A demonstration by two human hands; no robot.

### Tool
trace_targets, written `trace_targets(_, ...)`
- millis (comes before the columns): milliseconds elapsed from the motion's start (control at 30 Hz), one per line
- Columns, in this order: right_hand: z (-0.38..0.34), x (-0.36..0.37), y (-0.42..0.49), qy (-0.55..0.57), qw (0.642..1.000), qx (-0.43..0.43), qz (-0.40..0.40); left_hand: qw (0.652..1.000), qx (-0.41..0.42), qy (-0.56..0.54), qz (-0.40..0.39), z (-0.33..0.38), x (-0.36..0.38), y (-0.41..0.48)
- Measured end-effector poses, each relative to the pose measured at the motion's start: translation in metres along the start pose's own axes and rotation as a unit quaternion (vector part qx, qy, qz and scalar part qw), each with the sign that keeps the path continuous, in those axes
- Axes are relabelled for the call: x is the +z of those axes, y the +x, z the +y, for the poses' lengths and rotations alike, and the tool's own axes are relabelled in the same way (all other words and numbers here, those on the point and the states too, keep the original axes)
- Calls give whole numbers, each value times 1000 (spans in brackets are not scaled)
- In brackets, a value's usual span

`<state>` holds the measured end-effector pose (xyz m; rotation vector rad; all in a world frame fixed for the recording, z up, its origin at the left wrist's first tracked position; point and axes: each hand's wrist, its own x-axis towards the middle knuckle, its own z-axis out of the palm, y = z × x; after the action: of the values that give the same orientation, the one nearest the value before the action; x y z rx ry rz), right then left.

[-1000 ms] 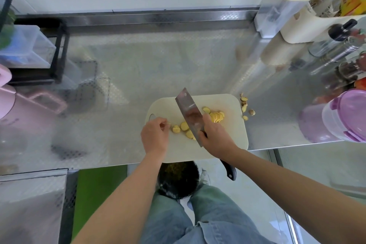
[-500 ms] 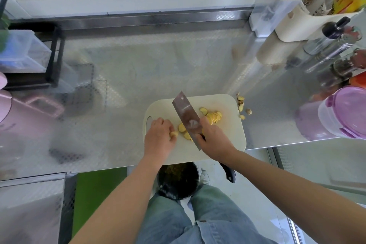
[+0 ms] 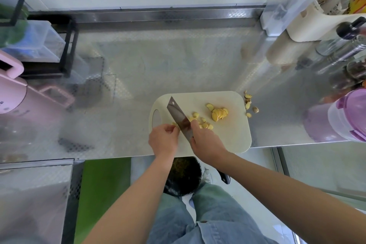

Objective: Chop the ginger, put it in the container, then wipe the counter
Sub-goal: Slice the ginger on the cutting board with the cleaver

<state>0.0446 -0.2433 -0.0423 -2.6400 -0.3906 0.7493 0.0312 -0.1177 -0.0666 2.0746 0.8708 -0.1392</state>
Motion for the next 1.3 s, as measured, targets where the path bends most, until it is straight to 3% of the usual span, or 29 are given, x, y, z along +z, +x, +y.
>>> trace_targets(467,0,-17,-2,-23,999,-23,22,986,-111,-125,-14,2,1,4)
trace_targets(1300,-6,-26,-5,-64,998,-6,-8,995,-55,-78,-1,14,11,3)
